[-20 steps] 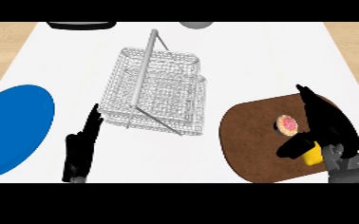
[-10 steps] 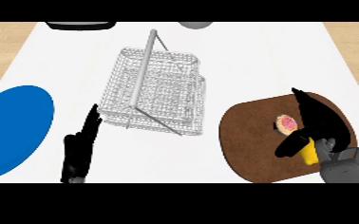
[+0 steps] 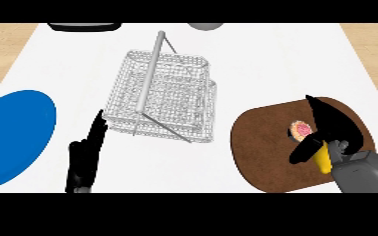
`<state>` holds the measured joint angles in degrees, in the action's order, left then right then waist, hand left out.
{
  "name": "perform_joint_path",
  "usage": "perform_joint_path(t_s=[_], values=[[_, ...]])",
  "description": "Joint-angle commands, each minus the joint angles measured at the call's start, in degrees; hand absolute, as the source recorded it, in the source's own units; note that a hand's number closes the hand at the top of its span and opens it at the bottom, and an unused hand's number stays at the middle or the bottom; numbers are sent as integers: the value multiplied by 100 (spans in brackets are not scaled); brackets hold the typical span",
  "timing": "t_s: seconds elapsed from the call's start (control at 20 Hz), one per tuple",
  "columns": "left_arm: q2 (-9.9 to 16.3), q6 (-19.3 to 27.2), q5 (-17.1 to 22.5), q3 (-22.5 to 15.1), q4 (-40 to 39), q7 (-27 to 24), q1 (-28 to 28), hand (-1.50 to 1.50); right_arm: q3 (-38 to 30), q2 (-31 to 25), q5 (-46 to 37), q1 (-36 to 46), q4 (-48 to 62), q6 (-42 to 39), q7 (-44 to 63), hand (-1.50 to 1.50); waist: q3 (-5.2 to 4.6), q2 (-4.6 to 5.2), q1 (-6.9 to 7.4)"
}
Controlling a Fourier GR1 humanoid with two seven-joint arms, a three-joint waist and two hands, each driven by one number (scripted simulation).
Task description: Pick the cupcake from the cutting board and place it in the tiered basket
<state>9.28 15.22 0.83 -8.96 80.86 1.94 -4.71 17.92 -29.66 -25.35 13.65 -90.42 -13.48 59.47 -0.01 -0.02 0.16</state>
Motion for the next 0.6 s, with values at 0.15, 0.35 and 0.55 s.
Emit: perform_joint_path(t_s=[0.15,0.35,0.55], values=[[-176,-110,-52,124,-525,-455,54,0,-232,349,-155,85,529,-394,195,-150,-1,5,-9],[11,-263,-67,188,83,-89,-227,0,-399,570,-514,-178,832,-151,-411,-150,2,2,2],[-166,-223,-208,225,-117,-137,-87,0,-711,623,-706,-31,1039,-436,-668,150,1,3,0]])
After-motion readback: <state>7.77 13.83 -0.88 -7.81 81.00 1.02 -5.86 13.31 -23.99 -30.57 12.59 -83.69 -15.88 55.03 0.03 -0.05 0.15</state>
